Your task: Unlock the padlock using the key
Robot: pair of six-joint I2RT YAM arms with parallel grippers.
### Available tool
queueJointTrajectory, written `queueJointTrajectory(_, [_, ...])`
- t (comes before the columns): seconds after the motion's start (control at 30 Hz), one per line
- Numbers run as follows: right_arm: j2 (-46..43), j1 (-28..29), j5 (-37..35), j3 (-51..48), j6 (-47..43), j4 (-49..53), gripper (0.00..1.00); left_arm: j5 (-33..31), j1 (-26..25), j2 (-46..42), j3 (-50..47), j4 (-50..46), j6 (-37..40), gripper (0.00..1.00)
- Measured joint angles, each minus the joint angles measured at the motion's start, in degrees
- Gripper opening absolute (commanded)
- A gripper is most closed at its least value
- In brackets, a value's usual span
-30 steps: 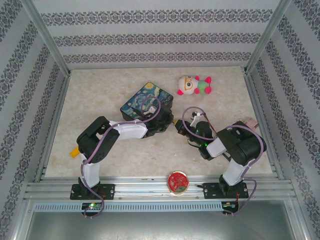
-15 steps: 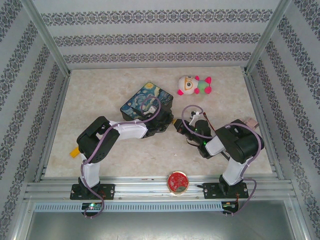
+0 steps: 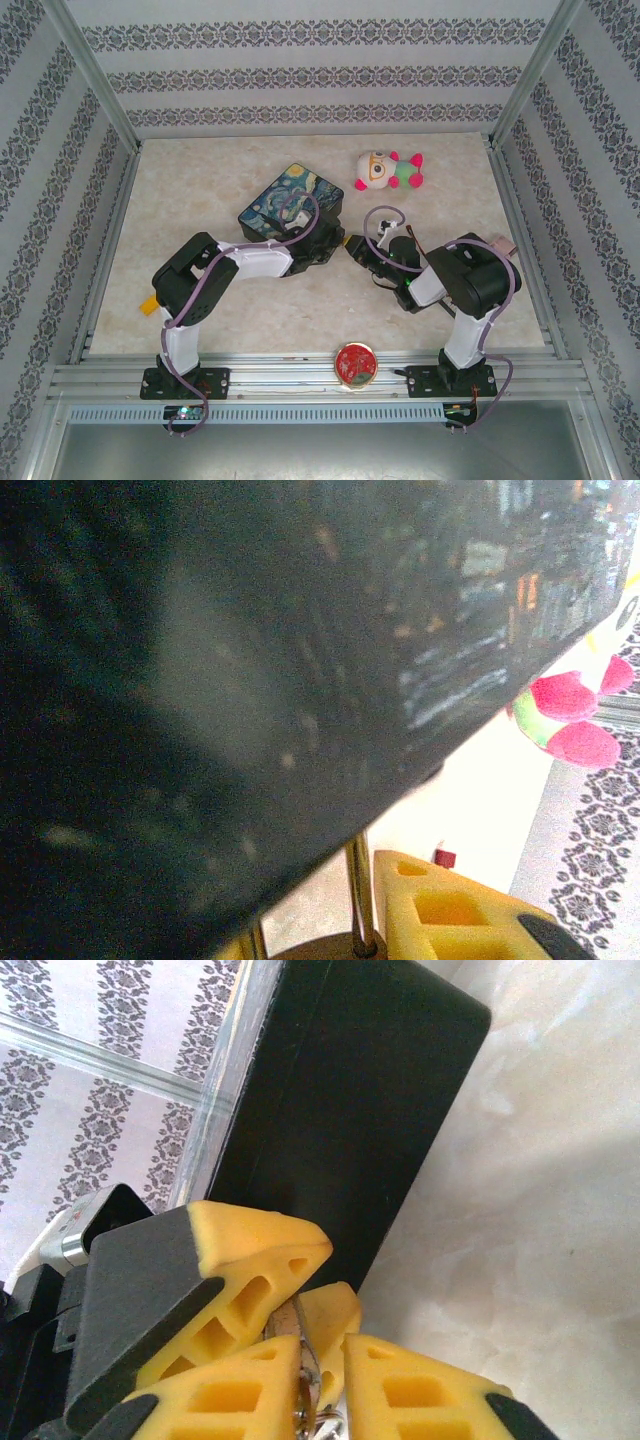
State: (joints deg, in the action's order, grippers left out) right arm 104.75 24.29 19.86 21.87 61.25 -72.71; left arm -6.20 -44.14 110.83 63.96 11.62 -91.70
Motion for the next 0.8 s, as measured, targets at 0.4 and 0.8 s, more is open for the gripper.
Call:
queueJointTrajectory(0.4, [-4.9,-3.2,2.1,-5.8,-0.1,1.8,0.33,0.6,-0.2,-1.4,-2.3,1.4,1.1,0.24])
queueJointTrajectory(0.8, [-20.9,-3.8,8.1,-5.6,-6.0,22.5,0.34,1.1,-0.2,-1.4,-2.8,1.3,5.3,0.25])
